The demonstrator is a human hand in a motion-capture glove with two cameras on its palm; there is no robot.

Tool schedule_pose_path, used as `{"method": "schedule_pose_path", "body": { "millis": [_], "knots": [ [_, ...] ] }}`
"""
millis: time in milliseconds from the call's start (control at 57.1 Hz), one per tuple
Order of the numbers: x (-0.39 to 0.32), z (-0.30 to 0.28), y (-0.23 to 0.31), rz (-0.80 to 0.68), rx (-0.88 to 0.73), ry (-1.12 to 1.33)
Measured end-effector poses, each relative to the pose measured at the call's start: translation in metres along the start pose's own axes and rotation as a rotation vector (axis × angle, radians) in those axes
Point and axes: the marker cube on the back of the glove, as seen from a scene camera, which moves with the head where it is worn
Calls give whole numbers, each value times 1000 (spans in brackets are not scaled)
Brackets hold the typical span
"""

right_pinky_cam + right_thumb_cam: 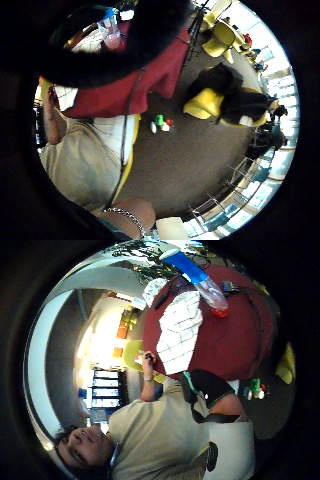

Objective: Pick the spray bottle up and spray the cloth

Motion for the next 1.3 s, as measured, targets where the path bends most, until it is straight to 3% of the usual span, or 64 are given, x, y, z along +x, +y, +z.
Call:
{"method": "schedule_pose_path", "body": {
  "millis": [123, 333, 456, 631, 718, 789, 999, 1139, 1227, 1297],
  "knots": [
    [-1, 20, -31, 6, 60, -240],
    [3, 53, -106, 62, 431, -610],
    [6, 66, -137, 50, 530, -676],
    [9, 69, -167, 169, 705, -720],
    [14, 75, -163, 45, 599, -694],
    [12, 74, -178, 150, 685, -736],
    [11, 67, -165, 209, 677, -619],
    [9, 54, -135, 129, 540, -476],
    [11, 42, -129, 45, 546, -354],
    [8, 36, -109, 55, 427, -300]
  ]
}}
